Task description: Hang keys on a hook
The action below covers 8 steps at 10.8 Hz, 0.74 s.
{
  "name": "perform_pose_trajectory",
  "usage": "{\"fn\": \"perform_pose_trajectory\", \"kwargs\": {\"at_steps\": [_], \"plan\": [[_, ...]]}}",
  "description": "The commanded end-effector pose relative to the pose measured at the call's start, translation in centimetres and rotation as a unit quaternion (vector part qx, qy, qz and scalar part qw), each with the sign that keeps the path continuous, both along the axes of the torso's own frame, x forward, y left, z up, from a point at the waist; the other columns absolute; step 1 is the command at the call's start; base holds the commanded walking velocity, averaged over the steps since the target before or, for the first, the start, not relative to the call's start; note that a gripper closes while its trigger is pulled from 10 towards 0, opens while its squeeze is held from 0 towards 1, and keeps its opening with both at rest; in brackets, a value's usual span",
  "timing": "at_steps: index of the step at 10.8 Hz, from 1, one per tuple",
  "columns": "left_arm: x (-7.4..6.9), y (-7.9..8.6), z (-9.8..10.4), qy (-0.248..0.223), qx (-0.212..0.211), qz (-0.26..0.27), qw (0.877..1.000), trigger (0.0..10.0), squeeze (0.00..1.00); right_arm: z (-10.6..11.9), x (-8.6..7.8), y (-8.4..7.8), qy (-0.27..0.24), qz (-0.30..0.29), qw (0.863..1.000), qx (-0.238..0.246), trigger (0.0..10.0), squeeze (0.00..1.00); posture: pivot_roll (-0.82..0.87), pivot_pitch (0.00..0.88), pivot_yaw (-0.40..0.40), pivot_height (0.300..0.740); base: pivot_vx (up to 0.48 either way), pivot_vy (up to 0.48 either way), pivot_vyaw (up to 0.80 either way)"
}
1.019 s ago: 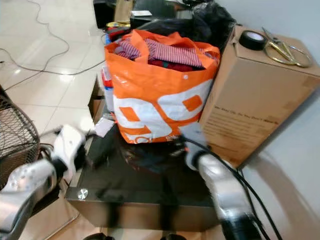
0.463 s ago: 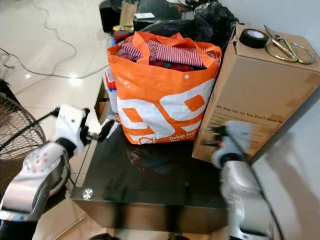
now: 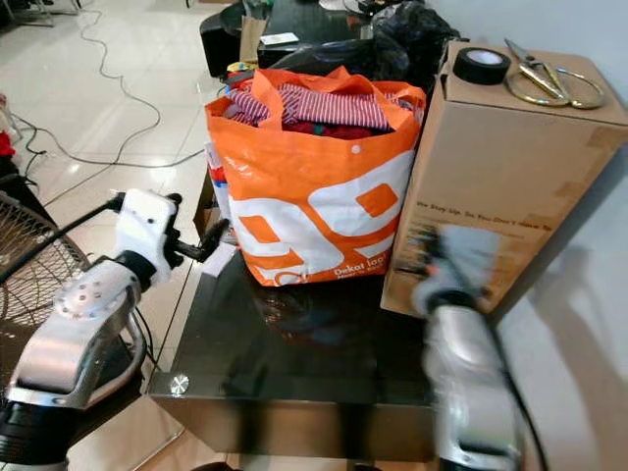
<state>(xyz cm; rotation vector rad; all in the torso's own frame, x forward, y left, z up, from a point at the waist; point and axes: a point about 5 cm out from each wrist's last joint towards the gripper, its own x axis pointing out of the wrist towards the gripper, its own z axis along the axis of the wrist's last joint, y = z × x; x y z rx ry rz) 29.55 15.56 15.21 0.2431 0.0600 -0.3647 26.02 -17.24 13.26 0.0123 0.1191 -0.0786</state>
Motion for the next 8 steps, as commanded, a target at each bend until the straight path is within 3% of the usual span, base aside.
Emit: {"fn": "perform_pose_trajectory", "kwargs": {"at_steps": [1, 3, 5, 8], "plan": [[0.0, 0.1, -0.1, -0.002, 0.002, 0.004, 1.000, 10.0, 0.00, -0.7, 0.0, 0.3, 0.017, 0.007, 1.000, -0.015, 10.0, 0.00, -0.02, 0.000, 0.027, 0.740, 0.000, 0.000, 0.00], [-0.4, 0.3, -0.2, -0.001, 0.000, 0.009, 1.000, 10.0, 0.00, -1.2, -0.1, 0.8, 0.025, 0.027, 0.999, -0.036, 10.0, 0.00, -0.01, 0.000, 0.010, 0.740, 0.000, 0.000, 0.00], [-0.6, 0.2, -0.4, 0.000, -0.003, 0.011, 1.000, 10.0, 0.00, -1.3, -0.1, 1.0, 0.021, 0.027, 0.999, -0.018, 10.0, 0.00, -0.01, 0.000, -0.007, 0.740, 0.000, 0.000, 0.00], [-0.7, 0.1, -0.5, 0.001, -0.006, 0.010, 1.000, 10.0, 0.00, 0.3, 0.3, 0.4, -0.052, -0.012, 0.998, 0.019, 10.0, 0.00, -0.01, 0.000, -0.013, 0.740, 0.000, 0.000, 0.00]]}}
